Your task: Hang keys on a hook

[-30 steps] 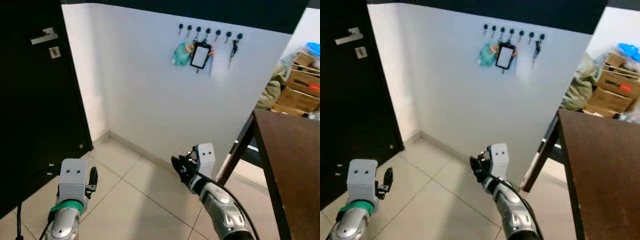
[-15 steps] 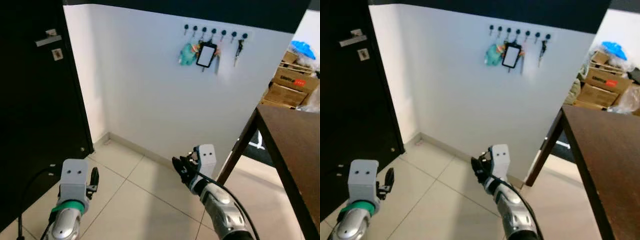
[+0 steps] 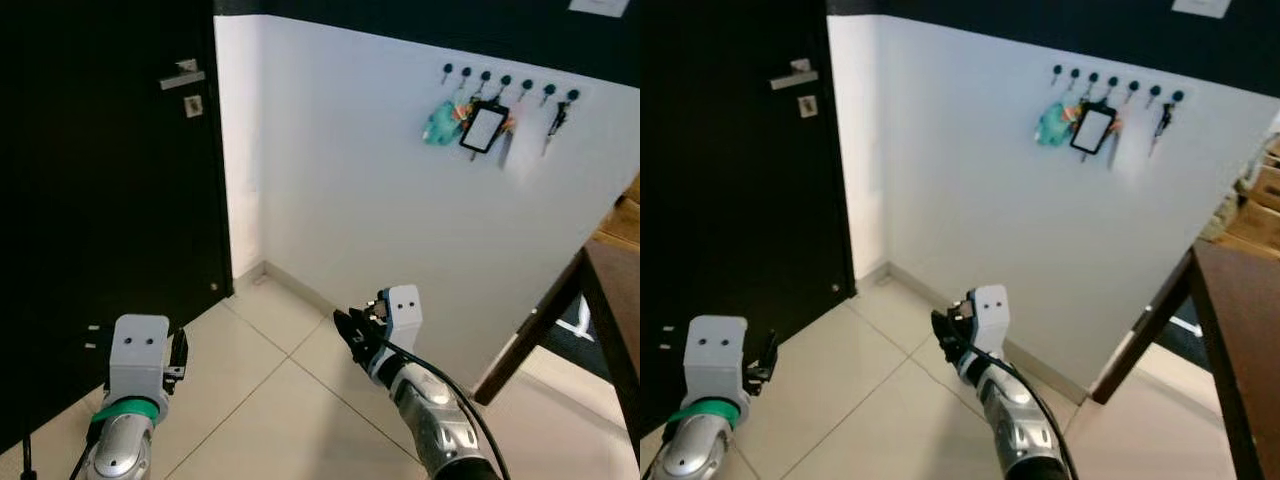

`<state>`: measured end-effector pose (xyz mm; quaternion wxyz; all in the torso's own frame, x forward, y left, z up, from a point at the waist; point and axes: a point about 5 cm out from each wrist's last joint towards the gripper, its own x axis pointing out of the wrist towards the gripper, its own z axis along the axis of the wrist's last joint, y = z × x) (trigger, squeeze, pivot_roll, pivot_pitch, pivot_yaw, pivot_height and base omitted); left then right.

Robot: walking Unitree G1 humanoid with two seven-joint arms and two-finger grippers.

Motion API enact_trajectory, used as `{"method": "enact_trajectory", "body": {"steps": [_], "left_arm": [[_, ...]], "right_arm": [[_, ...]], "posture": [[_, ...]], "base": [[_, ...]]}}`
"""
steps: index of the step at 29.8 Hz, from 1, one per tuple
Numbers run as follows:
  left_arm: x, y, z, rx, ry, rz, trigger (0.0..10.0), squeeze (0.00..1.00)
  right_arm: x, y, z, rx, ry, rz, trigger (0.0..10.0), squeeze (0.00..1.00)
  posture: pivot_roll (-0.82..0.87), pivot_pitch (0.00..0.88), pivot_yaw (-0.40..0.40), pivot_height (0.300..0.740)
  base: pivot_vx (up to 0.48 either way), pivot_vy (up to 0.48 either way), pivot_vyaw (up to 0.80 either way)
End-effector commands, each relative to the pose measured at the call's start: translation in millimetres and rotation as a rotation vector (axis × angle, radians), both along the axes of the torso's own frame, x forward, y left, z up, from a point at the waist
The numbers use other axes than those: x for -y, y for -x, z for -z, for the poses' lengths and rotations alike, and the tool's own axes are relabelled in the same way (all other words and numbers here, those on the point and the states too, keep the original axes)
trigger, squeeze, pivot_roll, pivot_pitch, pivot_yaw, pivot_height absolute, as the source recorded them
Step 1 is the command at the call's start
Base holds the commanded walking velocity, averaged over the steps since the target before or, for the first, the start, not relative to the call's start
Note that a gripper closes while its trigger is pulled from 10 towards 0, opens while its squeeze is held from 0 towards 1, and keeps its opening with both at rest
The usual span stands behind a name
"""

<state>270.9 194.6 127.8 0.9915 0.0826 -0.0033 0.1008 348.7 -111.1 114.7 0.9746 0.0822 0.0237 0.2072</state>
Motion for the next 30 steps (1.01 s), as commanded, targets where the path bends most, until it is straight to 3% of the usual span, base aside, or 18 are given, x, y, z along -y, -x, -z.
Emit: {"method": "enact_trajectory", "body": {"steps": [1, 12, 30], "left_arm": [[1.7, 1.4, 1.8, -0.012, 0.018, 0.003, 10.0, 0.0], [-8.8, 2.7, 3.8, -0.018, 0.005, -0.037, 10.0, 0.0], [-9.3, 4.6, 5.6, -0.019, 0.017, -0.045, 10.0, 0.0]], "right_arm": [[5.3, 2.4, 7.4, -0.026, -0.006, 0.02, 10.0, 0.0], [5.4, 3.2, 9.0, -0.032, -0.011, 0.024, 10.0, 0.0], [4.2, 4.3, 10.9, -0.034, -0.011, 0.019, 10.0, 0.0]], "posture": [[-0.09, 0.006, 0.052, 0.74], [-0.09, 0.0, 0.06, 0.74], [-0.09, 0.0, 0.07, 0.74]], "base": [[0.0, 0.0, 0.0], [0.0, 0.0, 0.0], [0.0, 0.0, 0.0]]}}
